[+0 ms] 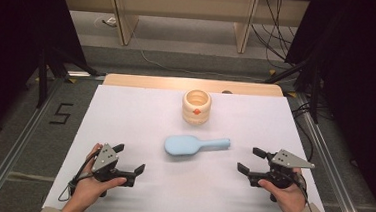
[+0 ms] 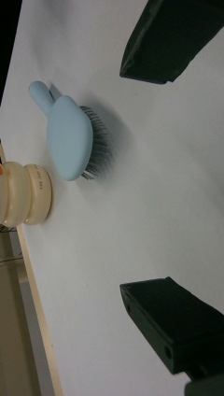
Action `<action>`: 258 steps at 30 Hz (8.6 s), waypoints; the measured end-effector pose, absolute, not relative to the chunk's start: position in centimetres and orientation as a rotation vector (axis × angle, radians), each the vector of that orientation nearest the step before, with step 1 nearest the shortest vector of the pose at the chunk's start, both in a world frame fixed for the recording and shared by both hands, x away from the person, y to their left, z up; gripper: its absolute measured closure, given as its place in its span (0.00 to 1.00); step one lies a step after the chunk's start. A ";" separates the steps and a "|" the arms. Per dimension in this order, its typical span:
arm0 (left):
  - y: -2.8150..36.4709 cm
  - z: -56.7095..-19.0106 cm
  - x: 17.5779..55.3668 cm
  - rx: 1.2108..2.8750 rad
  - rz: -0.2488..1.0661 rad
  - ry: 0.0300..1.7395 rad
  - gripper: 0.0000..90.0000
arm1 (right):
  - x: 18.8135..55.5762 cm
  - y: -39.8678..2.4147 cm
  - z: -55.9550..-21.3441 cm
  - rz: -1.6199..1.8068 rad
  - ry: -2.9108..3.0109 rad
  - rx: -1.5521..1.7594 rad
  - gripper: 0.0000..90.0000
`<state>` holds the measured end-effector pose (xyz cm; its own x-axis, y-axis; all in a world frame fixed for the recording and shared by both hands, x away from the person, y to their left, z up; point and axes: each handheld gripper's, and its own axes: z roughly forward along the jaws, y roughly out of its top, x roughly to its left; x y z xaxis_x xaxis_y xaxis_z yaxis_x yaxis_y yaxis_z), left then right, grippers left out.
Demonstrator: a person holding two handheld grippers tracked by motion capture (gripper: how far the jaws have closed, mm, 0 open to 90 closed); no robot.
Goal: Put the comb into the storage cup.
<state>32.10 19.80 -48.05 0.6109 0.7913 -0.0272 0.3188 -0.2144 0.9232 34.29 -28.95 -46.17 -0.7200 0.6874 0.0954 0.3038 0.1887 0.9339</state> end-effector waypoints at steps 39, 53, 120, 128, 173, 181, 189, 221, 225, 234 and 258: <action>19.8 -48.0 32.4 1.809 0.600 0.908 0.00 | 38.5 -26.6 -43.7 1.358 2.088 0.886 0.39; 19.8 -48.1 32.5 1.805 0.599 0.912 0.00 | 43.3 -21.7 -44.0 1.164 2.271 0.865 1.00; 19.9 -48.3 32.5 1.809 0.594 0.913 0.00 | 42.8 -18.0 -46.5 0.622 2.752 0.951 1.00; 19.9 -48.3 32.5 1.810 0.595 0.914 0.00 | 41.4 -17.1 -46.3 0.578 2.814 0.910 1.00; 20.0 -48.3 32.6 1.798 0.603 0.921 0.01 | 42.0 -14.9 -43.5 0.896 2.714 0.859 0.18; 19.9 -48.3 32.6 1.796 0.604 0.921 0.02 | 42.3 -13.8 -44.1 0.793 2.783 0.919 0.23; 19.9 -48.3 32.6 1.796 0.605 0.923 0.02 | 42.7 -12.8 -45.2 0.688 2.832 0.926 0.26; 20.0 -48.2 32.6 1.790 0.608 0.923 0.02 | 44.0 -11.0 -46.1 0.480 2.853 1.013 0.43; 20.0 -48.1 32.5 1.790 0.610 0.923 0.02 | 44.1 -11.0 -46.2 0.455 2.852 1.000 0.43; 19.9 -48.1 32.5 1.789 0.609 0.923 0.03 | 44.1 -10.6 -46.2 0.433 2.837 1.023 0.45; 19.8 -48.0 32.4 1.788 0.606 0.916 0.03 | 44.1 -9.7 -46.0 0.347 2.824 1.051 0.54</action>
